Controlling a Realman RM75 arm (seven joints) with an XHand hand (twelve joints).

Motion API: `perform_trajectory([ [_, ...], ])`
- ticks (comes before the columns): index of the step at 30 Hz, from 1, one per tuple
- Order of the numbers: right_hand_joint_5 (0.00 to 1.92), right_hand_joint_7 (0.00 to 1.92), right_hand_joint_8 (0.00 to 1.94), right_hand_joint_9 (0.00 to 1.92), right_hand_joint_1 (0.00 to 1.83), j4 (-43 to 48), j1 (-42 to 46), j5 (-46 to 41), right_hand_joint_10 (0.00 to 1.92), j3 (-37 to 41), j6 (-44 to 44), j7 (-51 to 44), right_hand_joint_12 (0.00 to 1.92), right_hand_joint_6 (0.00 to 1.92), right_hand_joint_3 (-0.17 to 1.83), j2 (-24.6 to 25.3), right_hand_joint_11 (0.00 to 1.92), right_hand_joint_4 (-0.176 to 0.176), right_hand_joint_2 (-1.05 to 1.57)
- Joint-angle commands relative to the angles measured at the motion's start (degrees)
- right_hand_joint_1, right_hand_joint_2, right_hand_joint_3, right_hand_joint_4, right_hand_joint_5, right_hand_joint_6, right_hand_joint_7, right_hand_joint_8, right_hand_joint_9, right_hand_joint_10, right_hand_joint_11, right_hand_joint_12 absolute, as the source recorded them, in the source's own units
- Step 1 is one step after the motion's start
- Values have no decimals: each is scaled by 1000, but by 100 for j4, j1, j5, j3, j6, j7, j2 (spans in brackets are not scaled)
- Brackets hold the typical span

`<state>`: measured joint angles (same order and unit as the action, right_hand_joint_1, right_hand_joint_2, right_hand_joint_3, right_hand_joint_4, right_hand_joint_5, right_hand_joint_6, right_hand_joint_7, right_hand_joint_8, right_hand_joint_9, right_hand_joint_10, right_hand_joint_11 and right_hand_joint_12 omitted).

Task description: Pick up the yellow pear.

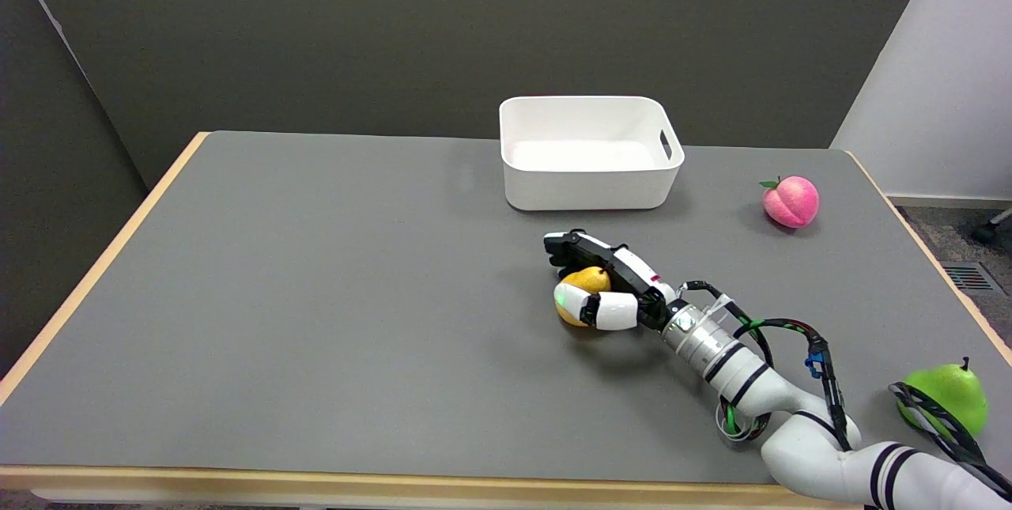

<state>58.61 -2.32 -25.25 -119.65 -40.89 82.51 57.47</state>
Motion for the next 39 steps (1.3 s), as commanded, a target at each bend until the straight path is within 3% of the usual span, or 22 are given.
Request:
perform_trajectory([
  [1,304,511,608,357,878,-22,-29,30,911,-8,22,0,1372,606,947,18,268,-176,682],
  [3,400,603,757,464,895,-36,-36,30,1040,-1,22,0,1467,855,926,33,339,-165,707],
  [9,492,691,957,564,883,-61,-60,30,1162,16,22,-16,1534,1140,892,65,396,-143,728],
  [11,617,722,1031,606,974,-68,-61,30,1214,24,22,-33,1601,1463,459,65,420,-114,1058],
  [12,650,731,1054,621,997,-68,-68,30,1231,31,22,-40,1622,1538,359,65,426,-107,1134],
  [15,673,749,1113,656,1006,-68,-84,30,1268,31,22,-48,1669,1521,402,73,424,-108,1102],
  [16,682,758,1143,670,1011,964,189,-621,1283,-512,-326,701,1689,1515,421,288,422,-109,1088],
  [17,684,758,1172,675,1015,-58,-90,24,1297,26,18,-41,1693,1515,436,75,421,-113,1079],
  [18,686,760,1196,681,1020,-68,-100,30,1308,31,22,-48,1697,1516,446,73,422,-115,1072],
  [20,622,850,1292,745,1159,-77,-109,30,1261,31,22,-48,1697,1560,275,73,480,-51,1122],
  [22,623,855,1318,744,1164,-92,-124,30,1304,31,22,-48,1762,1552,319,73,505,-54,1099],
  [26,615,850,1397,763,1169,-92,-148,30,1363,31,46,-56,1819,1509,353,73,529,-78,1088],
  [28,590,816,1506,803,1163,-100,-156,30,1490,39,45,-56,1892,1493,325,73,462,-109,1124],
  [33,515,738,1674,765,1145,-124,-197,30,1913,47,-2,-56,1921,1538,297,73,3,-142,1187],
  [39,537,758,1665,804,1165,-157,-252,71,1921,56,-35,-56,1921,1514,360,64,-1,-157,1143],
])
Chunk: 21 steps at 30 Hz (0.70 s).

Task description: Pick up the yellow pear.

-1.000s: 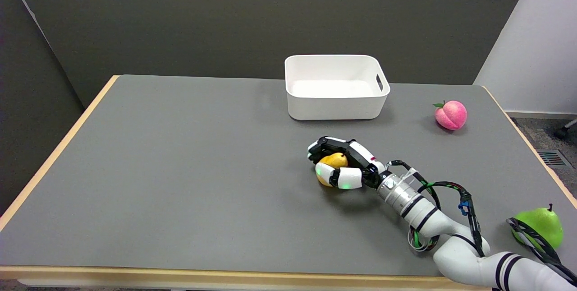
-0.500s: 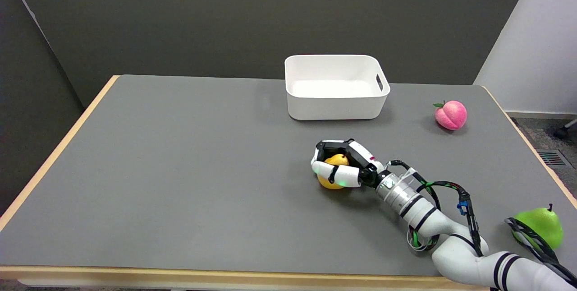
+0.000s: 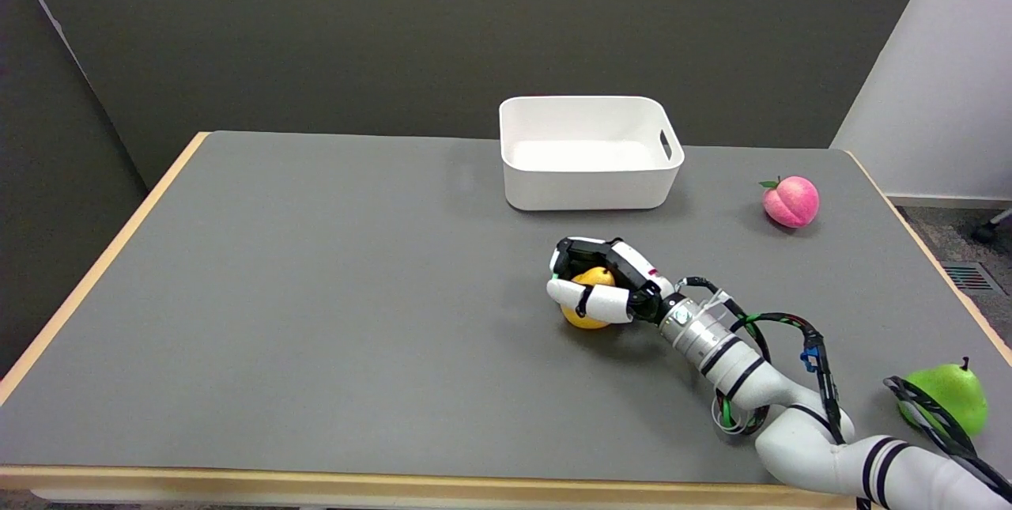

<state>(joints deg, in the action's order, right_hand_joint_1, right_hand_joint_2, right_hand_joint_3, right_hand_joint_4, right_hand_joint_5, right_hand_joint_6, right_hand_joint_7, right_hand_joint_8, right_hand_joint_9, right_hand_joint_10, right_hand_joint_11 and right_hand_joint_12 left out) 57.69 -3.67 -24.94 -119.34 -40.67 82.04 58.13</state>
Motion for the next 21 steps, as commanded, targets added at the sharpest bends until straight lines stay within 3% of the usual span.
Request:
perform_trajectory([
  [1,541,761,1666,810,1167,-83,-126,62,1921,40,-70,-9,1921,1511,370,-9,-1,-159,1137],
  [15,544,748,1698,815,1162,-128,-188,118,1921,48,-153,-9,1921,1503,377,-17,-1,-163,1139],
  [21,619,822,1627,857,1193,-160,-188,96,1921,74,-228,-9,1921,1451,557,-8,411,-170,1009],
])
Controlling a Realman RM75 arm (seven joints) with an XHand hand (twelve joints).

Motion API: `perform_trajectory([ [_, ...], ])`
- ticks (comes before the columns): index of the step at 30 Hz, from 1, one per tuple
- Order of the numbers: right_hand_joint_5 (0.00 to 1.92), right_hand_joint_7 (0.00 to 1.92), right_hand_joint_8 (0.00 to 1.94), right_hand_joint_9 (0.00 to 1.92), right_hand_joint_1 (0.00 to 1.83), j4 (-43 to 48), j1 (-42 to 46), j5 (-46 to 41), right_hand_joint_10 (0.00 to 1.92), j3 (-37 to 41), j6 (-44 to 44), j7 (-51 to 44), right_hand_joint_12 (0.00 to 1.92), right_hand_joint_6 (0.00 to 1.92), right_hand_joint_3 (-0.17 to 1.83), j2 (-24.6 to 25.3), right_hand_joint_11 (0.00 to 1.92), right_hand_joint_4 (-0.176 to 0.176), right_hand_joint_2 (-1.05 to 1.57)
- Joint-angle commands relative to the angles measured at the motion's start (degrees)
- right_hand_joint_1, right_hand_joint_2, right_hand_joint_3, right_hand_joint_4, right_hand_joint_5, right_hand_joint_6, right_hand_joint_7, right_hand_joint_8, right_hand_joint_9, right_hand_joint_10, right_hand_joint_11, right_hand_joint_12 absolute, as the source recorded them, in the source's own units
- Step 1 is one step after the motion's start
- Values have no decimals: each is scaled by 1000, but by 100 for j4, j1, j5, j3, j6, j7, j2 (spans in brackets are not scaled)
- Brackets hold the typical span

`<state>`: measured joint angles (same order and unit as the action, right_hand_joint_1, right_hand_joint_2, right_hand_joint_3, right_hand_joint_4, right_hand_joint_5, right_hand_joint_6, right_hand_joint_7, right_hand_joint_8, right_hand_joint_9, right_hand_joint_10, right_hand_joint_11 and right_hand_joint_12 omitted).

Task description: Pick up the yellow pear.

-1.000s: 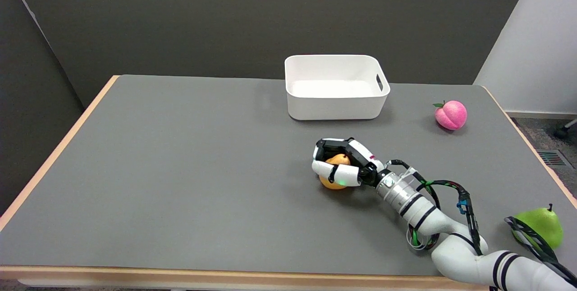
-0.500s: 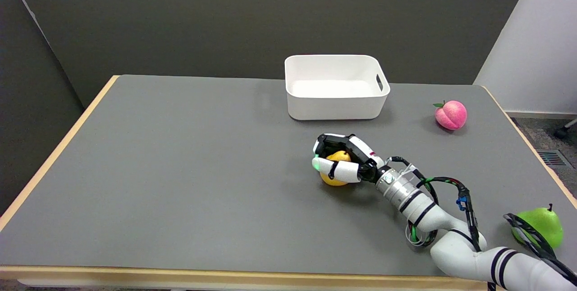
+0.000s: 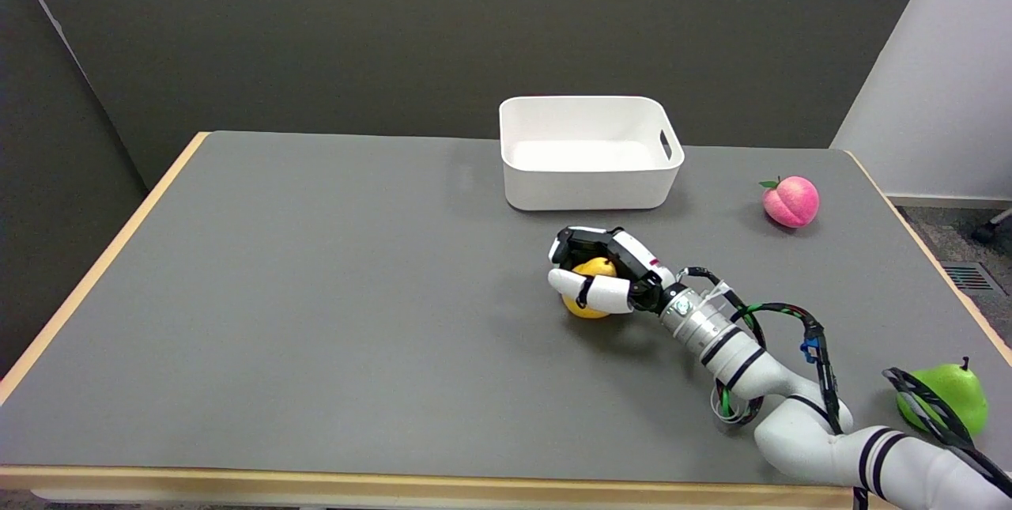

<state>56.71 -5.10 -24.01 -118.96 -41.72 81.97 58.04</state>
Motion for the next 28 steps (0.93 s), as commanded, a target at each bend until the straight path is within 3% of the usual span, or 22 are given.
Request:
perform_trajectory([
  [1,620,822,1628,858,1193,-71,-46,2,1921,51,-153,-2,1921,1452,562,16,439,-170,1007],
  [15,624,832,1636,851,1197,-166,-380,10,1921,454,-570,-30,1921,1469,623,-7,701,-173,976],
  [28,626,831,1639,855,1192,-369,-1533,36,1921,730,-495,-569,1921,1480,642,-113,737,-162,969],
])
